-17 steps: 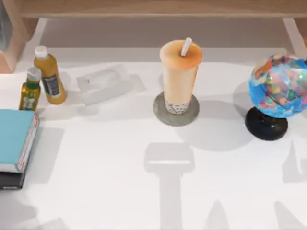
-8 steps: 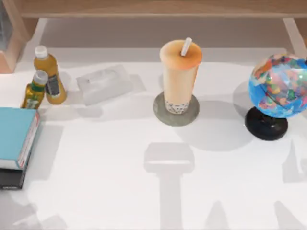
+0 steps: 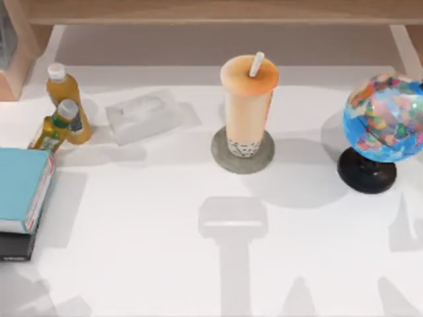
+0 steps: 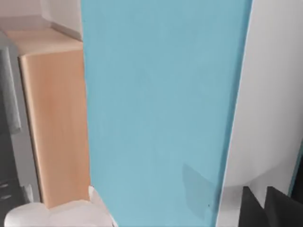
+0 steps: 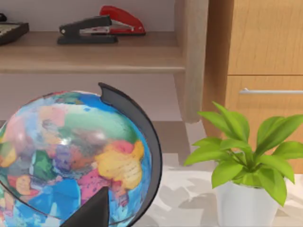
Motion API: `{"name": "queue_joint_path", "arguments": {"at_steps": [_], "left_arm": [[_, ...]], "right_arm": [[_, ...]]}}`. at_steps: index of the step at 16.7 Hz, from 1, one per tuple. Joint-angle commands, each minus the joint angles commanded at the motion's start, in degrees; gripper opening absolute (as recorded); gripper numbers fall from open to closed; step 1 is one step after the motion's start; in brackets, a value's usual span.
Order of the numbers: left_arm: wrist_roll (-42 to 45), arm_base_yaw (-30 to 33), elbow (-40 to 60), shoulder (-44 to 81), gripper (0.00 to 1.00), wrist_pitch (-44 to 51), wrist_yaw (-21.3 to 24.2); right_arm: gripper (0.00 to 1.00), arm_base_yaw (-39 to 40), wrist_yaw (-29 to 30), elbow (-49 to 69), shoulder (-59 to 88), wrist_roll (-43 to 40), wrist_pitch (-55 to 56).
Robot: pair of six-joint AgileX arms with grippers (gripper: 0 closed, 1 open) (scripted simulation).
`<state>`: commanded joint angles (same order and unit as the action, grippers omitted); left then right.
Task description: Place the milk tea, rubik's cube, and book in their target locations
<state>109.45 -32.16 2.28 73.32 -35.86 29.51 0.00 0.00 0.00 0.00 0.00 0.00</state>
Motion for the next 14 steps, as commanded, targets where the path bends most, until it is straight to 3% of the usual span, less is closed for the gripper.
{"name": "queue_joint_path", "arguments": {"at_steps": [8, 14], "left_arm": [[0.0, 0.0, 0.0, 0.0, 0.98, 0.0, 0.0], [0.0, 0.0, 0.0, 0.0, 1.00, 0.0, 0.0]], "right_arm": [[1.00, 0.0, 0.0, 0.0, 0.0, 0.0, 0.0], [1.00, 0.0, 0.0, 0.0, 0.0, 0.0, 0.0]]}}
